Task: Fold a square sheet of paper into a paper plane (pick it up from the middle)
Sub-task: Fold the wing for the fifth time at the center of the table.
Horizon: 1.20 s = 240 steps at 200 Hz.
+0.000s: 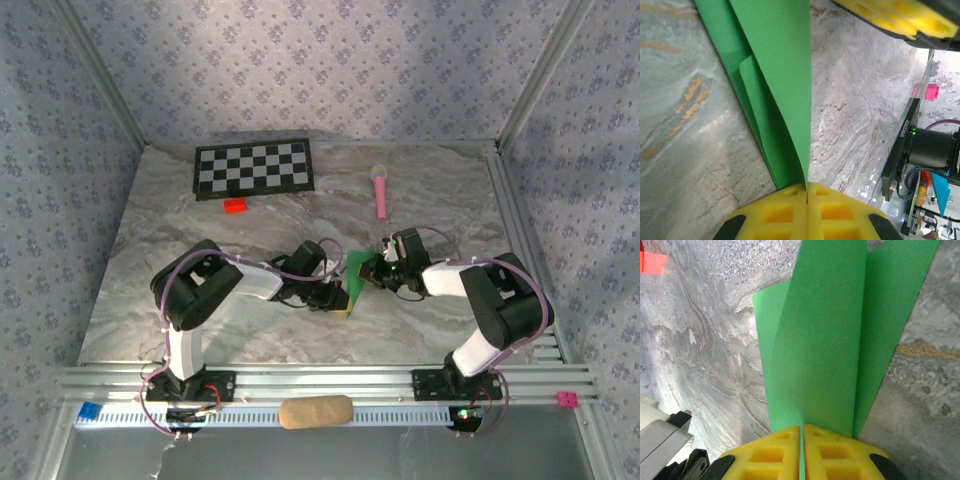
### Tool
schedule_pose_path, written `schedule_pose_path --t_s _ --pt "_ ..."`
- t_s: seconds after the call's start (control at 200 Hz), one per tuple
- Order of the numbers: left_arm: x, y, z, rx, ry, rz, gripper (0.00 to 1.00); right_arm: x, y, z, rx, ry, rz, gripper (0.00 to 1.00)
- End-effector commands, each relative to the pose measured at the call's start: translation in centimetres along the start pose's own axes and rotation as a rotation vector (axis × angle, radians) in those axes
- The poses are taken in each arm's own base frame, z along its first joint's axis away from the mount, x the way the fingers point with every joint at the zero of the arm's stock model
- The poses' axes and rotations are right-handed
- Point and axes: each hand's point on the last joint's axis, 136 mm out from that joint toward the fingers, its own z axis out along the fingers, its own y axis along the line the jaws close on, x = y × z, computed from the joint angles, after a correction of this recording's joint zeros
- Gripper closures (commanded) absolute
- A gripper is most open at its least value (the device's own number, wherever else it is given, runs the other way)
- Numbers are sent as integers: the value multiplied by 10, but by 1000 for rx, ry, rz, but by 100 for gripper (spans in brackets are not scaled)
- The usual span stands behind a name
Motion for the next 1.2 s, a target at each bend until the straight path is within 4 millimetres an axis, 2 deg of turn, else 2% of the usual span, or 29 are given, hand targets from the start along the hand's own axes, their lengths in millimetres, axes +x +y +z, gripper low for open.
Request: schedule_pose_path --t_s 0.0,0.215,0.4,0.47,0.625,0.67,0.715,0.889,1.049,1.194 --pt "63 34 2 -106 191 -130 98 21 -39 5 153 58 47 88" --pt "65 34 1 -104 197 -128 88 22 -39 6 153 60 47 88" --pt "68 35 0 -104 202 -132 99 22 -38 5 154 60 43 88" --pt "70 37 1 -110 208 -135 100 22 -38 5 155 62 45 88" --pt "72 39 1 -117 214 -137 89 22 -39 5 160 61 45 88" --pt "73 40 0 -120 217 -137 91 23 -40 5 161 64 46 88" --pt "74 40 0 -119 219 -139 100 23 -40 5 162 63 45 88" --pt "76 39 -1 -115 227 -140 100 23 -41 5 165 63 46 88" --pt "78 37 -3 -111 229 -134 88 23 -40 5 165 60 46 88" --pt "78 32 -9 -108 212 -119 88 24 -42 6 169 63 50 88"
